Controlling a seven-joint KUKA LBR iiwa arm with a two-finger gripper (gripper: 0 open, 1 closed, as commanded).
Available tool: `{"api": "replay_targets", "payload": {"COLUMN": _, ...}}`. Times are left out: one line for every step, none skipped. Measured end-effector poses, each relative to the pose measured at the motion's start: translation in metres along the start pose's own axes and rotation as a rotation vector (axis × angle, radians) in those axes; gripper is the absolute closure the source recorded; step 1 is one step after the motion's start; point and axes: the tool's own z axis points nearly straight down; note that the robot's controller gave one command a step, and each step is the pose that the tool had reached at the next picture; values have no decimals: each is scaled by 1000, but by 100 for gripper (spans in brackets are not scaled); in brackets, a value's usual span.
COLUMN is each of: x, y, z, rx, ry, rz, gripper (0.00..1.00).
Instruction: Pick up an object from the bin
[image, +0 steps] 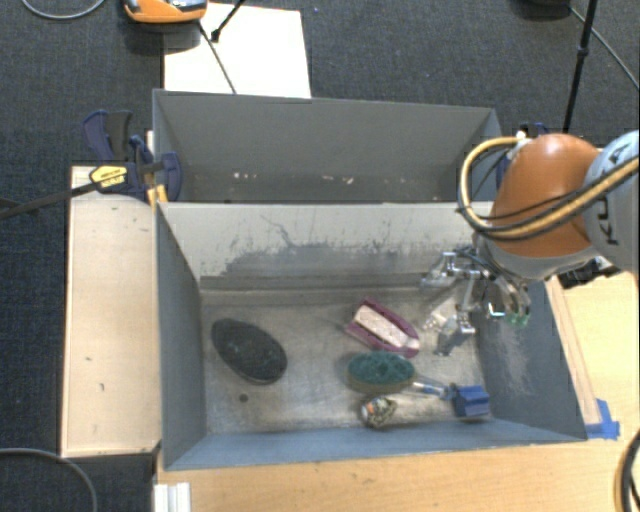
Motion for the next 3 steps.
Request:
{"api": "replay_targets", "payload": {"x": -11, "y": 72, "z": 73, "rx": -2, "ry": -16, "rz": 231, "gripper": 0}}
{"api": "replay_targets", "payload": {"x": 0, "y": 94, "z": 45, "rx": -3, "ry": -11, "rz": 530, "gripper": 0}}
{"api": "replay_targets", "payload": {"x": 0, "y": 72, "z": 30, "rx": -3, "ry": -12, "rz": 661, "gripper": 0}}
